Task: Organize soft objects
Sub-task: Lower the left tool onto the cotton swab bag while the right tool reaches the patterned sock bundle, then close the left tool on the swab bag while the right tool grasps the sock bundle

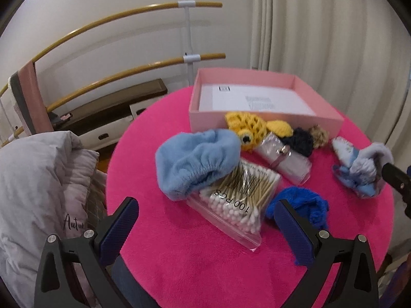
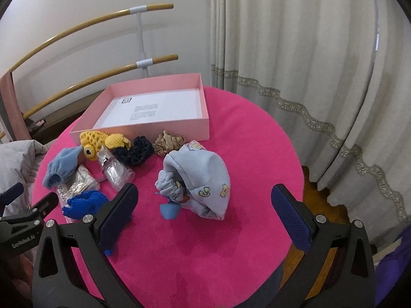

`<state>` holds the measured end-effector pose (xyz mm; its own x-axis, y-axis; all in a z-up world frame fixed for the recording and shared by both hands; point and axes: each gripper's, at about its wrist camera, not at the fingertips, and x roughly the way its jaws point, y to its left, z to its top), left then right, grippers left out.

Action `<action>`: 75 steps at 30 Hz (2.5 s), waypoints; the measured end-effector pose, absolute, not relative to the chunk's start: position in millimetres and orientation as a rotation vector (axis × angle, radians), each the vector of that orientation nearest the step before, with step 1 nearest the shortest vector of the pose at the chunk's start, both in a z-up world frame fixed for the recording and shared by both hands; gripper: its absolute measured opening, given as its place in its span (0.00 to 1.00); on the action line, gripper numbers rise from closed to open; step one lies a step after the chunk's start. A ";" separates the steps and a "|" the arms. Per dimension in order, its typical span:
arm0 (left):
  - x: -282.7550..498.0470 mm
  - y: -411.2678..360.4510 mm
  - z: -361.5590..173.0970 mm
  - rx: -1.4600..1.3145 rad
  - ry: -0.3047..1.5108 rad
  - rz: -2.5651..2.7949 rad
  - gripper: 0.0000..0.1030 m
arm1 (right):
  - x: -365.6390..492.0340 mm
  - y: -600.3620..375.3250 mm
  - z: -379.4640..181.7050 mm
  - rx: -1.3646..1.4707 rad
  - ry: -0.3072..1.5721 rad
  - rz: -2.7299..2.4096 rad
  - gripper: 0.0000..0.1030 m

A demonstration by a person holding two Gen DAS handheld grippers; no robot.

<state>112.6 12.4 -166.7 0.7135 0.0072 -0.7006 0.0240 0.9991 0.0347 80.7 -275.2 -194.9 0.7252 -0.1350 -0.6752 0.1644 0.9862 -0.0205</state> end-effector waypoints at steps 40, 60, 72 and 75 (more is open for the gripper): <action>224.9 0.7 -240.4 0.080 0.952 -0.189 0.72 | 119.5 -281.5 -219.1 0.041 0.816 -0.167 1.00; 184.5 -1.4 -223.5 -0.009 0.954 -0.213 0.55 | 125.5 -297.9 -242.1 0.132 0.879 -0.080 0.55; 167.7 5.5 -214.7 0.008 1.010 -0.231 0.64 | 112.4 -289.6 -230.2 0.143 0.856 -0.043 0.56; 164.0 7.3 -214.9 -0.008 1.016 -0.239 0.65 | 112.6 -289.7 -232.5 0.143 0.862 -0.045 0.56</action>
